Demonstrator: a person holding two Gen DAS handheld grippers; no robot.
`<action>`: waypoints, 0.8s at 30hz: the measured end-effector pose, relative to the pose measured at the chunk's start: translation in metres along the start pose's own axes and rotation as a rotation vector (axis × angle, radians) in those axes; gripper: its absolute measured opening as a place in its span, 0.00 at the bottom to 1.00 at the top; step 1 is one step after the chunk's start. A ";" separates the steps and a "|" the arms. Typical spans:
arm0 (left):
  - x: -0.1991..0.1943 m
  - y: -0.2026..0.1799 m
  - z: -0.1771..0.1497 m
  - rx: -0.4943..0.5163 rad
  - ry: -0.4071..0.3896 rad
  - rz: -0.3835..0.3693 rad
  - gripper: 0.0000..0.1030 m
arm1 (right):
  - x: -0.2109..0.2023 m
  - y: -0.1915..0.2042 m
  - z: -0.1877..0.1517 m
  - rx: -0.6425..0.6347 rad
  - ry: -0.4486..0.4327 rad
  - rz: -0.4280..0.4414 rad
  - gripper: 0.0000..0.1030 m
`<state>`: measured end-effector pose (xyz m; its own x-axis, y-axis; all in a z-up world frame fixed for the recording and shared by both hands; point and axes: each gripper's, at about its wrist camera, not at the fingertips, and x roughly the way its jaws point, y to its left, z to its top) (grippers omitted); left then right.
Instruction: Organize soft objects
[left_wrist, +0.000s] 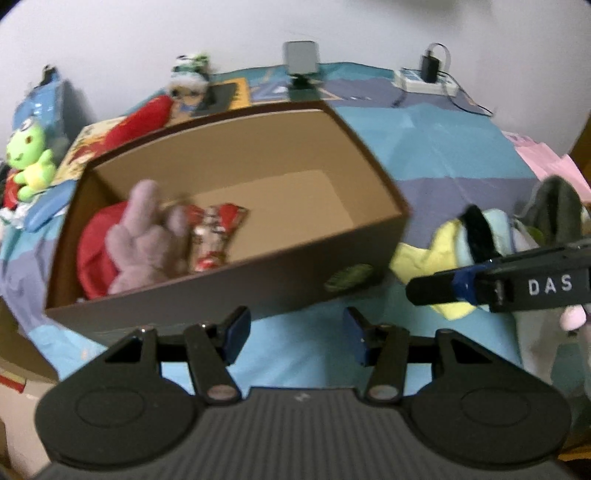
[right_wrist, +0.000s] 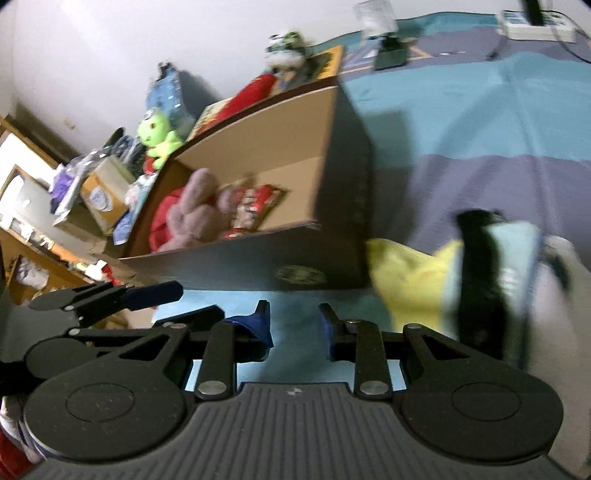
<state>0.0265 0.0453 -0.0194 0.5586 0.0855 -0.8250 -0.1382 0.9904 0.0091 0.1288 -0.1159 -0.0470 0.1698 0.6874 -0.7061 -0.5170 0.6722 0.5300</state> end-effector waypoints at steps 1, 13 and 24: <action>0.002 -0.006 -0.001 0.010 -0.001 -0.017 0.51 | -0.003 -0.006 -0.002 0.009 -0.005 -0.010 0.11; 0.025 -0.082 -0.012 0.128 -0.072 -0.249 0.51 | -0.044 -0.091 -0.021 0.209 -0.082 -0.097 0.11; 0.054 -0.123 0.011 0.150 -0.130 -0.385 0.53 | -0.039 -0.111 -0.012 0.266 -0.174 -0.038 0.10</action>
<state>0.0825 -0.0711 -0.0594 0.6456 -0.2900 -0.7064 0.2158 0.9567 -0.1956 0.1695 -0.2205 -0.0834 0.3375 0.6821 -0.6487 -0.2742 0.7305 0.6254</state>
